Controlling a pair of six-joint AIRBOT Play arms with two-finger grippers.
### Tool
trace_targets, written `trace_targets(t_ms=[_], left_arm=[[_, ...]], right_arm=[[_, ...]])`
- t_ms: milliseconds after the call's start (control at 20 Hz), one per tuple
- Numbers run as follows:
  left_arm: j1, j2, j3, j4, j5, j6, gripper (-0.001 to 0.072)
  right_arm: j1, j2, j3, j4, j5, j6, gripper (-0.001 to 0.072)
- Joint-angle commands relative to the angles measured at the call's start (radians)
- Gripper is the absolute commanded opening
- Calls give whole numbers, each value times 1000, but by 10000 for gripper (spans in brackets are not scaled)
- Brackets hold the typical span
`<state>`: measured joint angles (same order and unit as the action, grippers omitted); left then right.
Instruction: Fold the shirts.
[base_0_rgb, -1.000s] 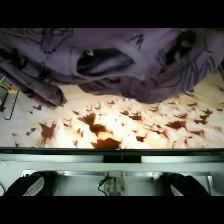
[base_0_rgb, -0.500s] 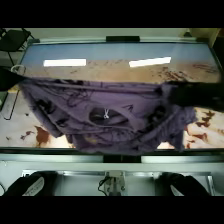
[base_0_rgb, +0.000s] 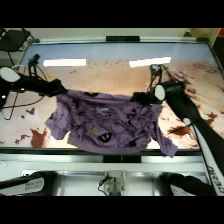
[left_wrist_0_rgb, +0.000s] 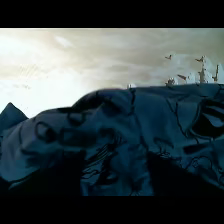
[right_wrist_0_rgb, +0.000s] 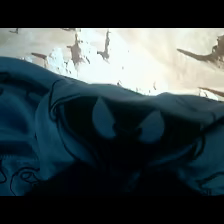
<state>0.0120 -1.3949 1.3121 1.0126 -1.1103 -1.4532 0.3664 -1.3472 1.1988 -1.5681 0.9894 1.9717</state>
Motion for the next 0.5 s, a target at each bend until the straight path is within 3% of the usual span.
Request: trace_targets(t_ms=[0, 150, 250, 300, 450], left_arm=[[15, -93, 20, -24, 26, 6, 681], [90, -89, 178, 56, -68, 28, 656], [106, -89, 294, 139, -175, 28, 469], [97, -88, 319, 143, -219, 28, 464], [-10, -91, 266, 142, -258, 27, 234]], right_arm=[[-10, -66, 4, 34, -45, 0, 582], [-66, -4, 99, -78, 37, -27, 582], [-87, 43, 178, -150, 90, -85, 582], [-87, 58, 203, -166, 116, -102, 582], [-54, 64, 211, -64, 197, -128, 582]])
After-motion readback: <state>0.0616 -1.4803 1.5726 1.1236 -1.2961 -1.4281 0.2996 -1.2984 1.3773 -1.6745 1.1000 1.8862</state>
